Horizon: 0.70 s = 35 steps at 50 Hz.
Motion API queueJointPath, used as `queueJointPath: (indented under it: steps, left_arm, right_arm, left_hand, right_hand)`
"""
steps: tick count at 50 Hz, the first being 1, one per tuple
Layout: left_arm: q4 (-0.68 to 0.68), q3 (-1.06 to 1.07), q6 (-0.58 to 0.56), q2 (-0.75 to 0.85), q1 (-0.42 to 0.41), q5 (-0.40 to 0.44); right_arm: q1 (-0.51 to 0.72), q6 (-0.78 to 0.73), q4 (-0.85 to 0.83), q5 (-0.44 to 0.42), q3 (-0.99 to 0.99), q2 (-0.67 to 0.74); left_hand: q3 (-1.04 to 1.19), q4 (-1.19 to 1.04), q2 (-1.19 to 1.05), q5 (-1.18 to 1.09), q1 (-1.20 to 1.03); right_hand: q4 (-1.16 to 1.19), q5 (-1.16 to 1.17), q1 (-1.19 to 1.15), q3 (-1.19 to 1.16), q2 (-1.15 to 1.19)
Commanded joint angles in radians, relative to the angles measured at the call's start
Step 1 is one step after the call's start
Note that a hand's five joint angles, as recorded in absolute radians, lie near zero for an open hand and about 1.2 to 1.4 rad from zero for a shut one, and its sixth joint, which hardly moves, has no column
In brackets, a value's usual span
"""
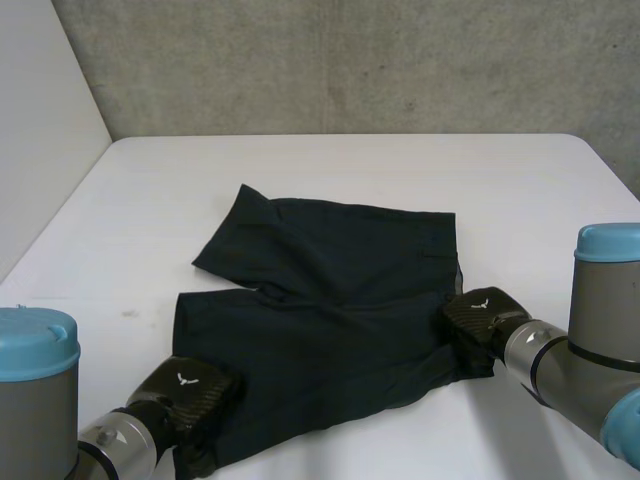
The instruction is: Fold the shorts.
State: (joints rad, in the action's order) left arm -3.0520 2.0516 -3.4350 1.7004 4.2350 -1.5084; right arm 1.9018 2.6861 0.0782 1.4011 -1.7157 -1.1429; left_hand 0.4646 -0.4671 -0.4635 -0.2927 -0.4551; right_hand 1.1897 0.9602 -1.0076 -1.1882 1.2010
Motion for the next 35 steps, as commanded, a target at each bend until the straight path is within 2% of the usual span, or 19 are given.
queueJointPath:
  steps: [1,11,17,20,25,31,35]
  left_arm:
    - [0.009,-0.005,0.022,-0.031,-0.026,-0.018]
    - [-0.010,0.005,0.046,-0.010,-0.096,-0.110]
    - [-0.047,0.002,0.046,0.039,-0.121,-0.130]
    - [-0.065,-0.007,0.045,0.050,-0.129,-0.147]
    - [-0.159,-0.025,0.030,0.065,-0.126,-0.190]
    - [-0.151,-0.062,-0.001,0.136,-0.121,-0.191]
    - [-0.111,-0.082,-0.041,0.087,-0.122,-0.190]
  right_arm:
    - [0.000,0.011,-0.020,0.001,-0.004,0.000]
    - [-0.001,0.060,-0.026,-0.002,0.002,0.003]
    - [-0.003,0.063,-0.026,-0.001,0.004,0.003]
    - [-0.001,0.063,-0.026,-0.002,0.004,0.003]
    - [0.002,0.063,-0.024,-0.004,0.002,0.002]
    - [0.003,0.046,-0.014,-0.010,0.001,-0.003]
    - [0.003,-0.026,0.047,-0.043,-0.007,-0.067]
  left_hand:
    - [0.034,-0.031,-0.035,-0.031,-0.043]
    - [0.037,-0.034,-0.038,-0.034,-0.046]
    - [0.051,-0.049,-0.052,-0.049,-0.061]
    - [0.259,-0.256,-0.260,-0.256,-0.268]
    - [0.901,-0.899,-0.902,-0.899,-0.911]
    - [0.932,-0.929,-0.933,-0.929,-0.941]
    - [0.932,-0.929,-0.933,-0.929,-0.941]
  right_hand:
    - [0.207,0.262,-0.389,-0.208,0.195]
    - [0.207,0.262,-0.389,-0.208,0.195]
    - [0.207,0.262,-0.389,-0.208,0.195]
    - [0.207,0.262,-0.389,-0.208,0.195]
    - [0.207,0.262,-0.389,-0.208,0.195]
    - [0.207,0.262,-0.389,-0.208,0.195]
    - [0.207,0.262,-0.389,-0.208,0.195]
